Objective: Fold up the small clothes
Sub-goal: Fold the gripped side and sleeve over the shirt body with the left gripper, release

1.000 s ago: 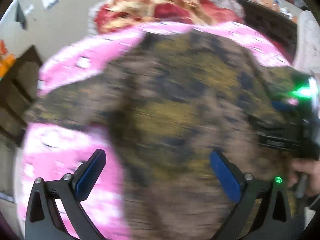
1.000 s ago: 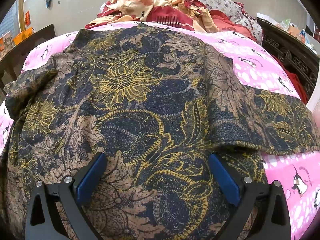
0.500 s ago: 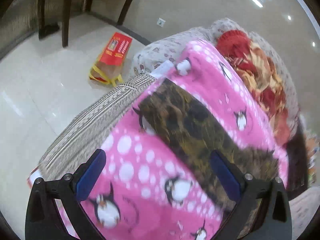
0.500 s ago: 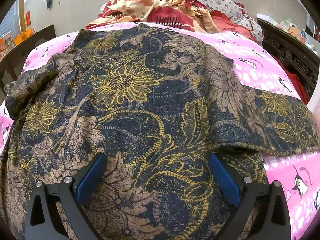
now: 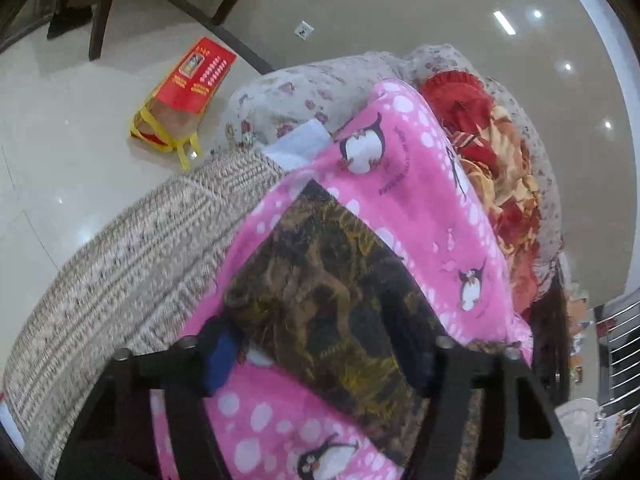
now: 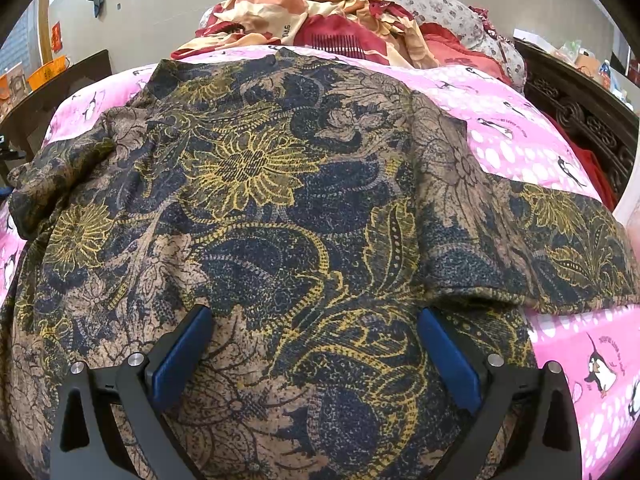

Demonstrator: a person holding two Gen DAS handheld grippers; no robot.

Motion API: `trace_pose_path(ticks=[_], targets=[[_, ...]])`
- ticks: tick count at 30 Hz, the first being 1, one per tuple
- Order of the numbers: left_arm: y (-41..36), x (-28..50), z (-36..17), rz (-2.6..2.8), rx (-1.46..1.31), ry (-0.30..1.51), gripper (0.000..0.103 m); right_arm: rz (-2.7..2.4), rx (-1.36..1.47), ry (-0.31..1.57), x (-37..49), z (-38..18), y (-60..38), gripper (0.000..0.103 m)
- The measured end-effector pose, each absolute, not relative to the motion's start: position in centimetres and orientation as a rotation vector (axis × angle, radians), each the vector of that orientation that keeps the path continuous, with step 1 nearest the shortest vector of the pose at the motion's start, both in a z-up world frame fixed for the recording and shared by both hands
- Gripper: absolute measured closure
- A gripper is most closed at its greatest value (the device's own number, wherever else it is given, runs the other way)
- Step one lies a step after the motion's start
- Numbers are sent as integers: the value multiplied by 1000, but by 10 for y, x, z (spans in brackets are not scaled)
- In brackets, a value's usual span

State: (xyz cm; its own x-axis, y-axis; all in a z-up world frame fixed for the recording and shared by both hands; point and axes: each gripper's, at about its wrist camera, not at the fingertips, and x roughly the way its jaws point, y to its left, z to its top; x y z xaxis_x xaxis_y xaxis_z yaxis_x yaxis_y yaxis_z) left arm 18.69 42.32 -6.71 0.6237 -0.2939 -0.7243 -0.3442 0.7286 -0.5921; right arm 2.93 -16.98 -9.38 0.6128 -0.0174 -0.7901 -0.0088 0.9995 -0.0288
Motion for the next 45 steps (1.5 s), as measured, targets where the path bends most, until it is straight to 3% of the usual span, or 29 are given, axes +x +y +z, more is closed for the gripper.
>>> trace_pose_path(ticks=[1, 3, 8, 19, 24, 29, 35, 39, 45], targets=[[424, 188, -67, 50, -780, 911, 51, -5, -32, 911, 30, -94, -170, 0], [424, 192, -68, 90, -756, 908, 72, -6, -33, 909, 30, -94, -169, 0], [417, 189, -56, 152, -658, 902, 97, -8, -37, 909, 29, -94, -168, 0], [448, 124, 117, 334, -448, 581, 98, -10, -41, 909, 29, -94, -168, 0], [374, 126, 138, 99, -350, 603, 98, -12, -43, 908, 29, -94, -167, 0], [221, 134, 111, -202, -258, 640, 98, -15, -31, 918, 28, -94, -169, 0], [50, 139, 14, -437, -227, 789, 98, -65, 30, 939, 0, -74, -202, 0], [-17, 131, -48, -477, -219, 896, 98, -91, 86, 900, -11, -55, -250, 0], [-58, 120, -79, -549, -267, 943, 96, 55, 149, 772, 18, -8, -273, 1]])
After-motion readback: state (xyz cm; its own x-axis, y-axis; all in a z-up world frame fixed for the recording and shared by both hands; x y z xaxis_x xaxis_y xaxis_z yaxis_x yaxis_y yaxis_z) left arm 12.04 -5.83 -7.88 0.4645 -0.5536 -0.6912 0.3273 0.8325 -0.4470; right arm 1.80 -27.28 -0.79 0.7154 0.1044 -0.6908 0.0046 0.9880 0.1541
